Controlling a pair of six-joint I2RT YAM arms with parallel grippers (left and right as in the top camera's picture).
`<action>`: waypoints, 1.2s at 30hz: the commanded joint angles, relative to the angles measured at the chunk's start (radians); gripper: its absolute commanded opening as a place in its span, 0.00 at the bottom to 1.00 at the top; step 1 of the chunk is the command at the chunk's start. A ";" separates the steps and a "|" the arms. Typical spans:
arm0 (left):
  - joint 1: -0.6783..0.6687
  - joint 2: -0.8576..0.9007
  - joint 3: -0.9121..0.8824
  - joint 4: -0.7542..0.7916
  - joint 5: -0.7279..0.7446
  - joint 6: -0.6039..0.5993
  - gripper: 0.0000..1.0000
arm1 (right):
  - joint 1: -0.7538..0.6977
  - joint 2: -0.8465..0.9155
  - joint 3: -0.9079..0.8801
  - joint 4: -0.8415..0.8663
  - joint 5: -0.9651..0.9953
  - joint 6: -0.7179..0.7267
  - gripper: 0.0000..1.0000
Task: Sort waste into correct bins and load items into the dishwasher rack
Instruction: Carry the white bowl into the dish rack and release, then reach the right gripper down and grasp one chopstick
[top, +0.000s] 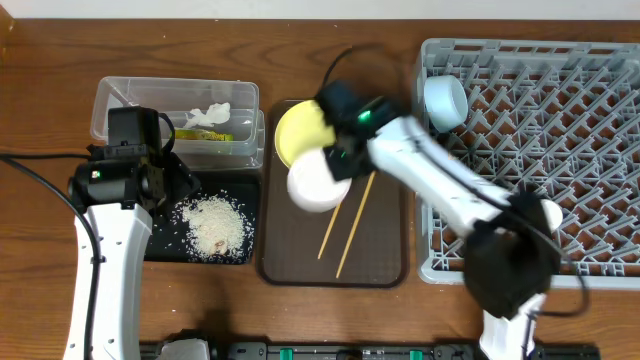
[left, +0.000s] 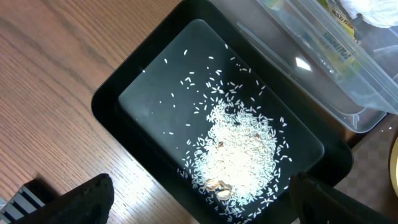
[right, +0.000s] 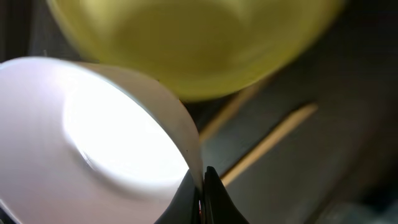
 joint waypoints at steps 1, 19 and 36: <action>0.003 0.005 0.009 -0.002 -0.005 -0.008 0.93 | -0.086 -0.146 0.060 0.017 0.245 -0.082 0.01; 0.003 0.005 0.008 -0.002 -0.005 -0.008 0.93 | -0.497 -0.080 0.058 0.416 1.069 -0.603 0.01; 0.003 0.005 0.008 -0.002 0.021 -0.008 0.93 | -0.515 0.156 0.058 0.401 1.112 -0.436 0.01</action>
